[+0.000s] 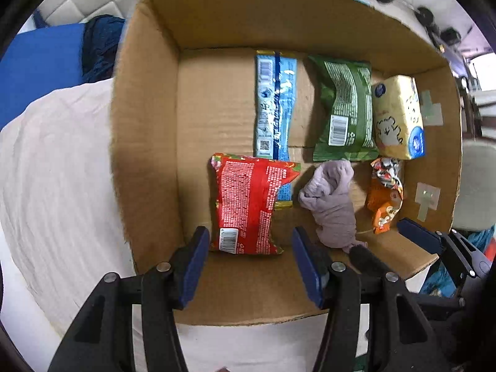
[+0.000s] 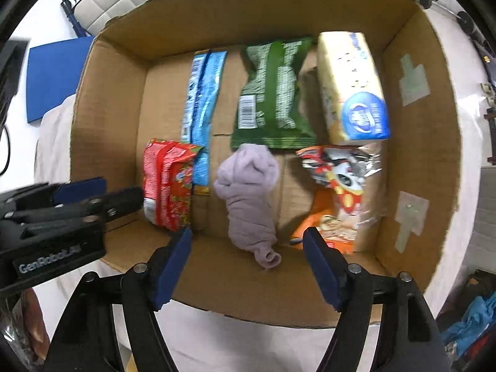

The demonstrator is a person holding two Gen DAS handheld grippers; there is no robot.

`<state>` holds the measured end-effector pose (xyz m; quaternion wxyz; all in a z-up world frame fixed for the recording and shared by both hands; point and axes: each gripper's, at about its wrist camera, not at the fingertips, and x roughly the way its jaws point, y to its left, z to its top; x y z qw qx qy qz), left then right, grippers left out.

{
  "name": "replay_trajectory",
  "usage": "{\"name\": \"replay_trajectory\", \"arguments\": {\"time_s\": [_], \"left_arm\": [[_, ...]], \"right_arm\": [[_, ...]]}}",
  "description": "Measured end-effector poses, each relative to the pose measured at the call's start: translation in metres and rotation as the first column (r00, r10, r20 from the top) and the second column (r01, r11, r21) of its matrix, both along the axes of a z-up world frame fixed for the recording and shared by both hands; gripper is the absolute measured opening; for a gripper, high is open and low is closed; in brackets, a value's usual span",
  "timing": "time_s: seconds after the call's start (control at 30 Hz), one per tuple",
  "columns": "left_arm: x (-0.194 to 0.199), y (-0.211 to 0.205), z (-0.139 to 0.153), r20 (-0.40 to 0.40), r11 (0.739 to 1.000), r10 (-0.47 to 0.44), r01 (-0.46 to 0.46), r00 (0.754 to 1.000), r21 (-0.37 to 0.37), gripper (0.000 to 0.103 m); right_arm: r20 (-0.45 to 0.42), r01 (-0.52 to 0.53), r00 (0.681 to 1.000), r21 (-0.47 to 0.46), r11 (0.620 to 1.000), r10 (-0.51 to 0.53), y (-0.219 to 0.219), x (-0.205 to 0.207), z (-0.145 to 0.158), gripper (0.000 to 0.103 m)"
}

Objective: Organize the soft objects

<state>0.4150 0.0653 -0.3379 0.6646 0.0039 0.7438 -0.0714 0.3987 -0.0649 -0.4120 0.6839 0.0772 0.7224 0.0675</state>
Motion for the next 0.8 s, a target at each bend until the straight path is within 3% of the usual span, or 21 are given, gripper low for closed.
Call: {"name": "replay_trajectory", "arguments": {"time_s": [0.03,0.1,0.23,0.33,0.4,0.6,0.8], "left_arm": [[-0.004,0.001,0.003,0.018,1.0,0.011,-0.011,1.0,-0.006,0.053],[-0.012,0.002,0.012,0.068,1.0,0.026,-0.025,0.997,-0.013,0.064],[-0.02,0.0,0.032,0.144,1.0,0.029,-0.027,0.989,-0.01,0.07],[-0.028,0.0,0.042,0.177,0.999,0.036,-0.033,0.984,-0.018,0.088],[-0.031,0.002,0.046,0.19,0.999,0.047,-0.043,0.981,-0.023,0.1],[-0.032,0.005,0.049,0.223,0.998,0.061,-0.059,0.973,-0.017,0.102],[-0.046,0.008,0.076,0.295,0.997,0.07,-0.07,0.953,-0.009,0.102]], "right_arm": [[0.007,0.003,1.0,-0.011,1.0,-0.003,-0.002,-0.002,0.001,0.081],[0.032,0.005,0.999,-0.047,0.999,-0.003,-0.006,-0.006,0.004,0.088],[0.074,0.002,0.997,-0.095,0.995,0.005,-0.008,-0.014,0.015,0.088],[0.092,0.009,0.996,-0.108,0.994,0.001,-0.011,-0.018,0.021,0.089],[0.106,0.02,0.994,-0.114,0.993,-0.008,-0.014,-0.021,0.024,0.103],[0.14,0.071,0.989,-0.137,0.988,-0.051,-0.027,-0.033,0.04,0.103],[0.177,0.096,0.981,-0.126,0.987,-0.073,-0.038,-0.048,0.063,0.103]]}}
